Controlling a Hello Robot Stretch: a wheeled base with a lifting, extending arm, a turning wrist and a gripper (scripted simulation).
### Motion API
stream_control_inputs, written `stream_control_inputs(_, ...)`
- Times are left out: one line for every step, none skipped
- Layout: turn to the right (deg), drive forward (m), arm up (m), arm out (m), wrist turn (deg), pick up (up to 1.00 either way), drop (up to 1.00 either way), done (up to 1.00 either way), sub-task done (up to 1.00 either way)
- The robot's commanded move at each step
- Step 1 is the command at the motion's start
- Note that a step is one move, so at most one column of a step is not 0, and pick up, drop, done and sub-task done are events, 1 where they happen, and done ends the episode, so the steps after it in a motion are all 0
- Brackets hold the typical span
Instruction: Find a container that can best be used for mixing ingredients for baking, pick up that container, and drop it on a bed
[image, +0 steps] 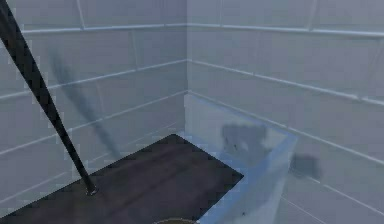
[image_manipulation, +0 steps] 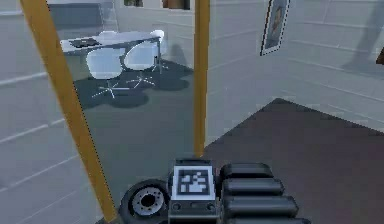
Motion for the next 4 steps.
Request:
stream_control_inputs(6.0,0.0,0.0,0.0,0.0,0.0,0.0,0.0,0.0)
stream_control_inputs(-45.0,0.0,0.0,0.0,0.0,0.0,0.0,0.0,0.0)
stream_control_inputs(-45.0,0.0,0.0,0.0,0.0,0.0,0.0,0.0,0.0)
stream_control_inputs(-9.0,0.0,0.0,0.0,0.0,0.0,0.0,0.0,0.0)
